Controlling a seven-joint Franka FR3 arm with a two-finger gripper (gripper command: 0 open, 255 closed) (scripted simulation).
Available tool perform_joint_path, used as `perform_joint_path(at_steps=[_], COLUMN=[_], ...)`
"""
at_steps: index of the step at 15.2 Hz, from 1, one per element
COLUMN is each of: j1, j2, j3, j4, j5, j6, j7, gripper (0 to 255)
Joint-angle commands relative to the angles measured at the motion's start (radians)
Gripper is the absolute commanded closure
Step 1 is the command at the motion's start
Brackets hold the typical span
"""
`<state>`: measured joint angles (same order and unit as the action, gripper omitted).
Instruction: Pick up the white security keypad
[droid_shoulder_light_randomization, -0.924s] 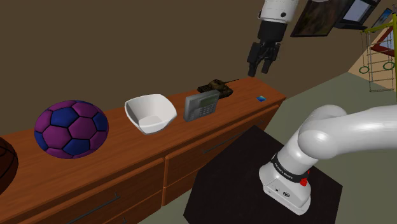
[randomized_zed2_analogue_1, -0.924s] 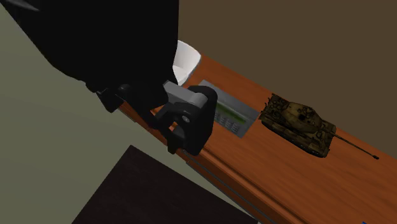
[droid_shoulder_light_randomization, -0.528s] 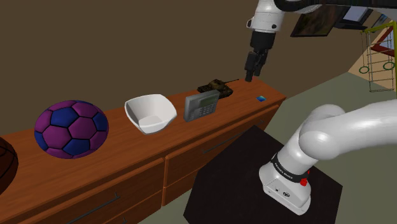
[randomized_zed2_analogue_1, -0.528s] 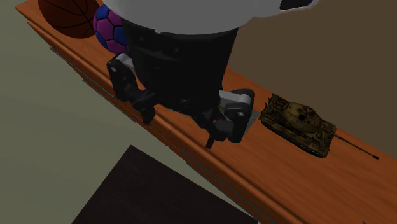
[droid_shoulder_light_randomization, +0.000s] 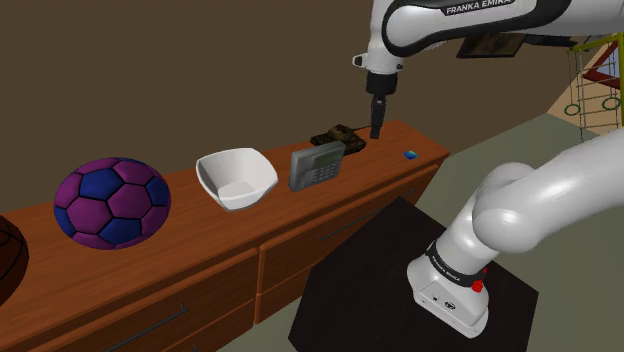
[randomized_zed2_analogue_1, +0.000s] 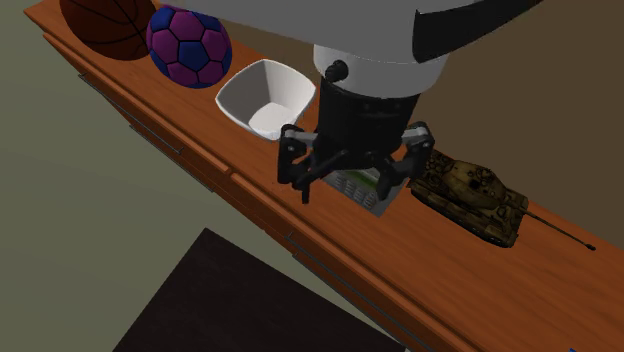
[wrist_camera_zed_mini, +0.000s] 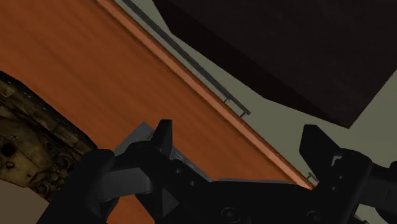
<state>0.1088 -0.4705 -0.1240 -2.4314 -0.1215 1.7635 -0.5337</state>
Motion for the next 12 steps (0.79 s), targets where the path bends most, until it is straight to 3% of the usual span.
perform_joint_path(at_steps=[1, 12], j1=[0.016, 0.082], j2=[0.078, 0.478], j3=[-0.020, -0.044], j4=[0.021, 0.152], j5=[-0.028, -0.122], j6=[0.058, 0.357], j7=[-0.104, -0.573], gripper=[0, 0])
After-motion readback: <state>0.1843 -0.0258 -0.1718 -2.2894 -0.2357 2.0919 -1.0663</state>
